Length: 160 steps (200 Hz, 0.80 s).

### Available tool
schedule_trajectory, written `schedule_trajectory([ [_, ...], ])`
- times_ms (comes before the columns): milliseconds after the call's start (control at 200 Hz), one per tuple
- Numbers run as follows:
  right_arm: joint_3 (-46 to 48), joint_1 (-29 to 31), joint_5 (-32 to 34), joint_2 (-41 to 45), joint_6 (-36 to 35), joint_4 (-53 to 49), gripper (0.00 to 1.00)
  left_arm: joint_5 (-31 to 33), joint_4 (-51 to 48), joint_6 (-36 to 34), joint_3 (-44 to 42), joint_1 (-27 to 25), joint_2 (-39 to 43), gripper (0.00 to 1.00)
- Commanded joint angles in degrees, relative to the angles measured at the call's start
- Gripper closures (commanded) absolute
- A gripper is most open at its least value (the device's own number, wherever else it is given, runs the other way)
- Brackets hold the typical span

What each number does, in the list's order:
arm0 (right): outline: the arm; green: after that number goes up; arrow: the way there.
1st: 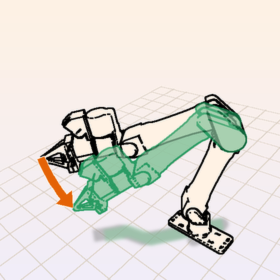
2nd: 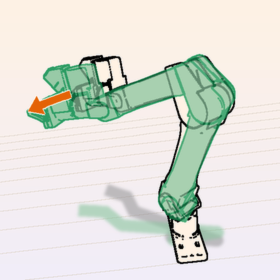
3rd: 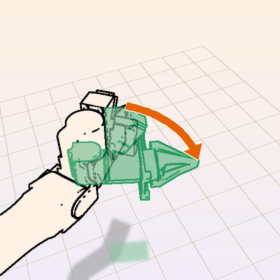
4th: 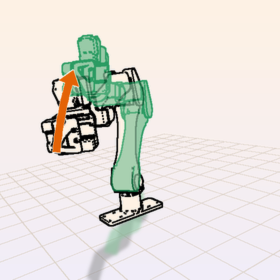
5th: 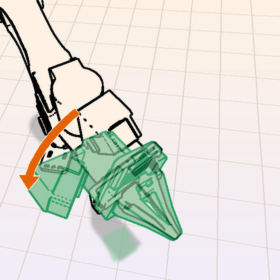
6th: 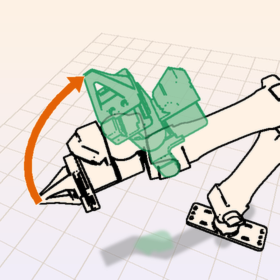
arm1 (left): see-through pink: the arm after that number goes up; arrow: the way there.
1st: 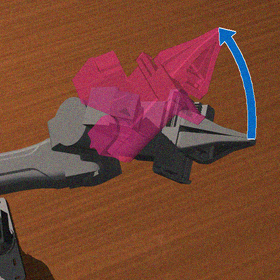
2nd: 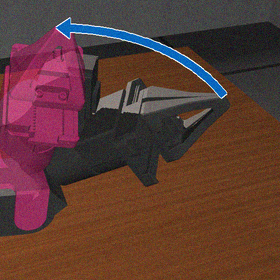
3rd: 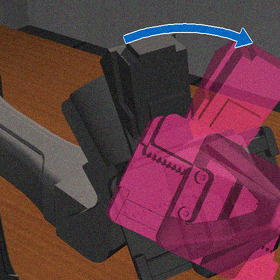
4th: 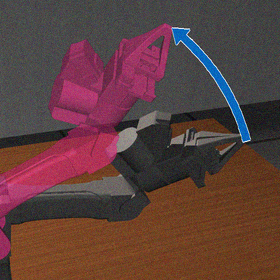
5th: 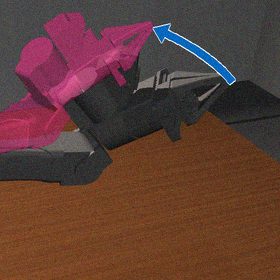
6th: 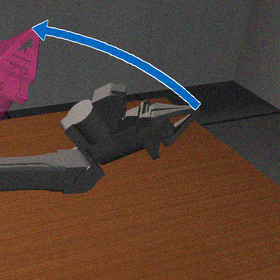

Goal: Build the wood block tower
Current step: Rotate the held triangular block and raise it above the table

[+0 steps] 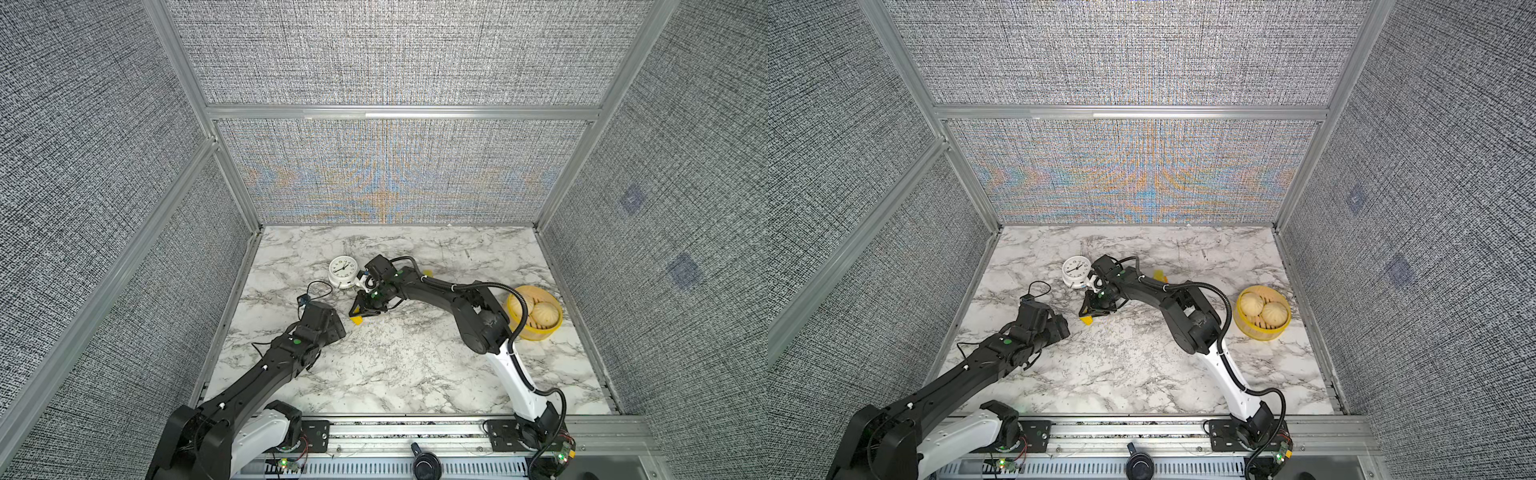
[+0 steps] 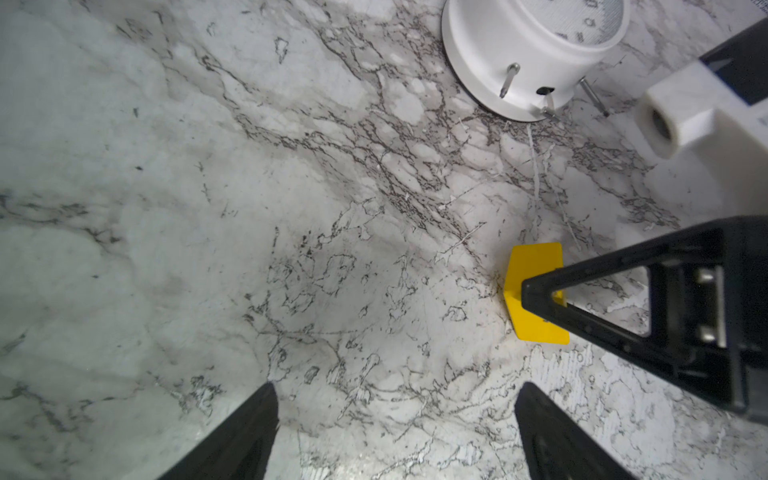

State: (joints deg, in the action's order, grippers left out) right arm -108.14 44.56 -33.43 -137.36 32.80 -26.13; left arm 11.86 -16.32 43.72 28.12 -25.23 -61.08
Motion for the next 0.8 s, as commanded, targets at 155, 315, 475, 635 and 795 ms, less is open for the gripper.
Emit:
schedule_trajectory([
  [155,-1.10,-0.46,6.20,-0.50,-4.74,-6.79,0.58,0.31,1.65,2.15,0.49,0.05,-1.17,0.10],
  [315,-1.37,-0.66,8.93,0.07,-5.45,-8.61,0.57,0.71,1.22,2.07,0.84,0.10,-1.31,0.10],
  [475,-1.85,-0.83,11.39,0.90,-6.66,-10.48,0.55,1.01,0.69,1.89,1.05,0.05,-1.32,0.10],
  [635,-3.33,-0.80,15.06,1.89,-8.84,-14.09,0.50,1.60,0.32,1.46,1.13,0.10,-0.88,0.10],
  [795,-6.20,-0.41,20.83,2.45,-12.13,-19.66,0.44,2.90,-0.60,0.19,1.50,0.10,0.23,0.10],
])
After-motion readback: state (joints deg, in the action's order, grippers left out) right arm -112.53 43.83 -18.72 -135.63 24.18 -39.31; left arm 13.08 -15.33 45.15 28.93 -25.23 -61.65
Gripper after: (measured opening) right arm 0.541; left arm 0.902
